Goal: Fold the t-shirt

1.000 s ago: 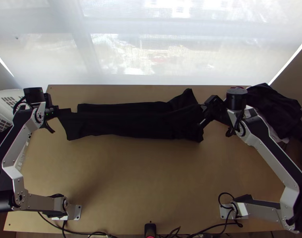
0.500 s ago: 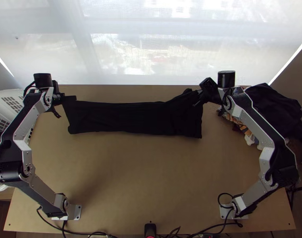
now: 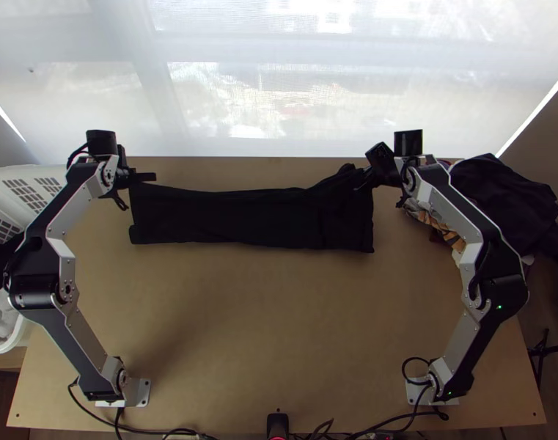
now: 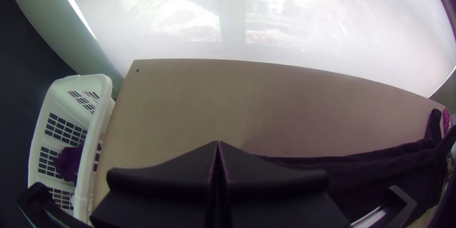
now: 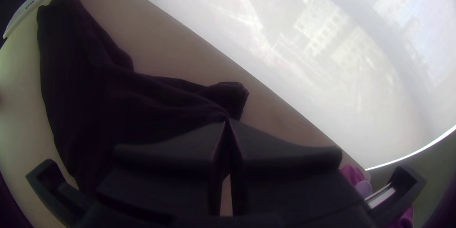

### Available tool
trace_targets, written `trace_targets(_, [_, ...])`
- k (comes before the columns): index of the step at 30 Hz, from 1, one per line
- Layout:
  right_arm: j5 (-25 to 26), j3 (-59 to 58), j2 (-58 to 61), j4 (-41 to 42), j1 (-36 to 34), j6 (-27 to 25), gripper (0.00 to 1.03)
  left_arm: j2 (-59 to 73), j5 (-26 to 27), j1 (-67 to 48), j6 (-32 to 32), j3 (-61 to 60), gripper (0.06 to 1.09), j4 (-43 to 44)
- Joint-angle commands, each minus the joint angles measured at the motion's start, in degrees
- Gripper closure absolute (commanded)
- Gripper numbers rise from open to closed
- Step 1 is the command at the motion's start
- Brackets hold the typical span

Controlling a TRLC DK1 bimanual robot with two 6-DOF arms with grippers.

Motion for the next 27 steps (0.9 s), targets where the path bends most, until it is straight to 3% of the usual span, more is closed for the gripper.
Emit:
trace_targets(1, [0.21,0.98,3.26,0.03,-0.53,1.20,1.00,3.04,-0.41,-1.50,-0.84,2.61,1.05,-0.20])
trace_targets(2, [0.21,0.98,3.62,0.03,-0.53,1.20,0.96,3.30,-0.41,-1.50,-0.84,2.70,1.05,-0.20])
trace_targets(3, [0.12,0.98,3.79,0.03,-0.53,1.29,0.83,3.39,-0.41,-1.50,-0.84,2.70,1.05,-0.20])
trace_targets(7, [0.21,0.80,3.35,-0.06,-0.26,2.96,0.15,2.77,-0.41,-1.41,-0.58,2.70,1.05,-0.90])
trace_targets(8, [0.12,0.63,2.74,-0.15,0.00,3.22,0.04,2.33,-0.41,-1.41,-0.67,2.70,1.00,-1.08])
trace_targets(12, [0.12,-0.25,-0.52,-0.15,1.50,4.45,0.04,0.22,-0.32,-2.11,-1.55,5.42,0.74,-2.84])
trace_targets(16, [0.12,-1.22,-4.47,-0.41,4.04,6.91,0.04,2.16,-0.32,-4.49,-2.16,16.85,0.44,-15.49])
trace_targets(22, [0.21,-3.15,-9.66,-2.08,9.93,7.70,0.04,-0.13,-0.41,-8.35,-2.60,19.22,0.34,-27.71])
trace_targets(27, [0.30,-3.94,-10.97,-3.40,13.98,7.88,0.04,-6.72,-8.14,-11.78,-0.05,4.19,0.30,-23.49])
